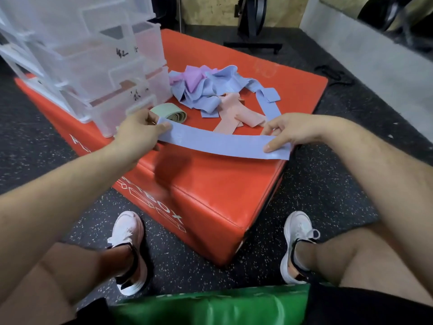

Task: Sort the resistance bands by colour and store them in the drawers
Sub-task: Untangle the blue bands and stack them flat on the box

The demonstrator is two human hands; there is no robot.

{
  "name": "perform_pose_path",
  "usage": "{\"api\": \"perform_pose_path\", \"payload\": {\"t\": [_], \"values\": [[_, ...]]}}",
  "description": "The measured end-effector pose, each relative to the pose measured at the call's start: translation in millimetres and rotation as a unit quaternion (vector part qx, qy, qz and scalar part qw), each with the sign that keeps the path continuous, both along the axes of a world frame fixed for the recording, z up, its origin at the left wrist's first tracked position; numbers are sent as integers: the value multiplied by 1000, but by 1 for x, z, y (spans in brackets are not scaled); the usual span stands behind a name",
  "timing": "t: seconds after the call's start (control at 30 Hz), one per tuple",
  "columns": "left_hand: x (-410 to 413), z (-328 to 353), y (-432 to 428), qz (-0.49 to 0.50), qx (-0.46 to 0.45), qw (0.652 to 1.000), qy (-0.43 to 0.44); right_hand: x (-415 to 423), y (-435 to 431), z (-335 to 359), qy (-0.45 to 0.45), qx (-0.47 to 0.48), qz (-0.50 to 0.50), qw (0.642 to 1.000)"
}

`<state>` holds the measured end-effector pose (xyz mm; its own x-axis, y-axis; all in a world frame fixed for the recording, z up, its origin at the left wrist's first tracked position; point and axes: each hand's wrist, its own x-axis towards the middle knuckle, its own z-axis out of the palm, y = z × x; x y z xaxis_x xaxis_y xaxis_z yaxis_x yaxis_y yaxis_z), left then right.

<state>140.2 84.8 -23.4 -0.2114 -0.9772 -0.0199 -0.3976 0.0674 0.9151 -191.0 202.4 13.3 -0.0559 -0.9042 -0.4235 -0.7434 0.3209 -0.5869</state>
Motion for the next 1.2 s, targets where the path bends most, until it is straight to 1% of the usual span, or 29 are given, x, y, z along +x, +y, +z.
{"api": "perform_pose_path", "payload": {"t": [0.1,0.2,0.3,0.37,0.47,0.57,0.67,0.77,0.8,0.9,1.07,1.13,1.2], "values": [[1,-15,4,3,-8,999,-43,-10,5,-15,-13,6,-34,999],[3,-28,7,2,-22,992,-126,-16,10,-30,-27,19,-57,998],[4,-38,8,-24,-62,976,-209,-15,13,-39,-23,-6,-84,996],[4,-41,8,-30,-93,967,-236,-13,16,-41,-18,-29,-96,995],[5,-44,6,-34,-131,962,-239,-13,20,-43,-8,-67,-113,991],[5,-47,8,-63,-168,958,-225,-14,22,-48,31,-98,-107,989],[4,-53,9,-98,-225,939,-243,-11,23,-52,75,-112,-98,986],[5,-60,5,-90,-289,909,-286,-7,25,-53,107,-119,-92,983],[4,-60,4,-92,-295,904,-297,-7,26,-53,110,-125,-94,982],[2,-57,3,-120,-275,902,-312,-7,27,-56,112,-138,-96,979],[-3,-52,-2,-120,-280,889,-342,-9,25,-55,114,-130,-93,980],[-13,-48,0,-127,-297,884,-337,-11,24,-51,120,-127,-88,981],[-32,-41,5,-151,-318,883,-310,-13,23,-47,128,-142,-87,978]]}}
